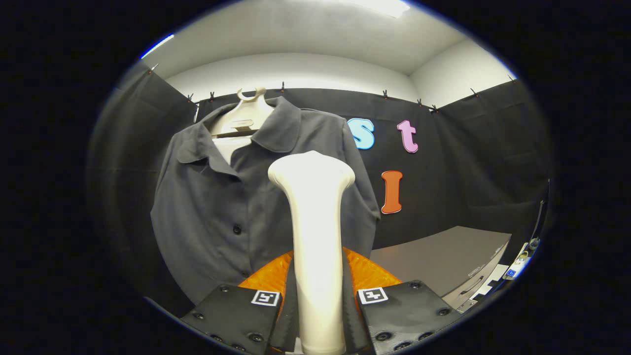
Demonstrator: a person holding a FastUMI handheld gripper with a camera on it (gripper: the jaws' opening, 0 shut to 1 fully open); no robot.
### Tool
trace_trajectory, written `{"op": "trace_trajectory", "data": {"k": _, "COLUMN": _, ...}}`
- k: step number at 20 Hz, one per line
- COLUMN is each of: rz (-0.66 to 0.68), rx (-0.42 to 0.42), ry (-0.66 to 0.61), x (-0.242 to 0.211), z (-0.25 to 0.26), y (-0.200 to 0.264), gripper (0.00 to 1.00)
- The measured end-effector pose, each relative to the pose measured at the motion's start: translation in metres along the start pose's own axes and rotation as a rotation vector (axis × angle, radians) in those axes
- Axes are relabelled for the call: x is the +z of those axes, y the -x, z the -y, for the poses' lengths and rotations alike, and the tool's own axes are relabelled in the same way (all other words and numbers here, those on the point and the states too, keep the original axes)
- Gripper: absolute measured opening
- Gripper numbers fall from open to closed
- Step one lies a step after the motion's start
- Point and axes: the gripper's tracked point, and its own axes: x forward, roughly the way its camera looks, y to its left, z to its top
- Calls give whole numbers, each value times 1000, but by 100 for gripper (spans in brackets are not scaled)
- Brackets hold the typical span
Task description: Iron the clothes twice with a garment steamer, once on the left side and once on the right side.
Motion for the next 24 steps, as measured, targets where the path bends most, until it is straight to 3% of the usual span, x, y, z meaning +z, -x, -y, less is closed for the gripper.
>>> {"op": "trace_trajectory", "data": {"k": 6, "rz": -12, "rx": -29, "ry": 9, "x": -3, "z": 17, "y": -13, "gripper": 44}}
{"op": "trace_trajectory", "data": {"k": 15, "rz": -14, "rx": 3, "ry": 76, "x": -11, "z": -18, "y": -18, "gripper": 44}}
{"op": "trace_trajectory", "data": {"k": 24, "rz": -74, "rx": 4, "ry": 89, "x": -59, "z": -19, "y": -2, "gripper": 44}}
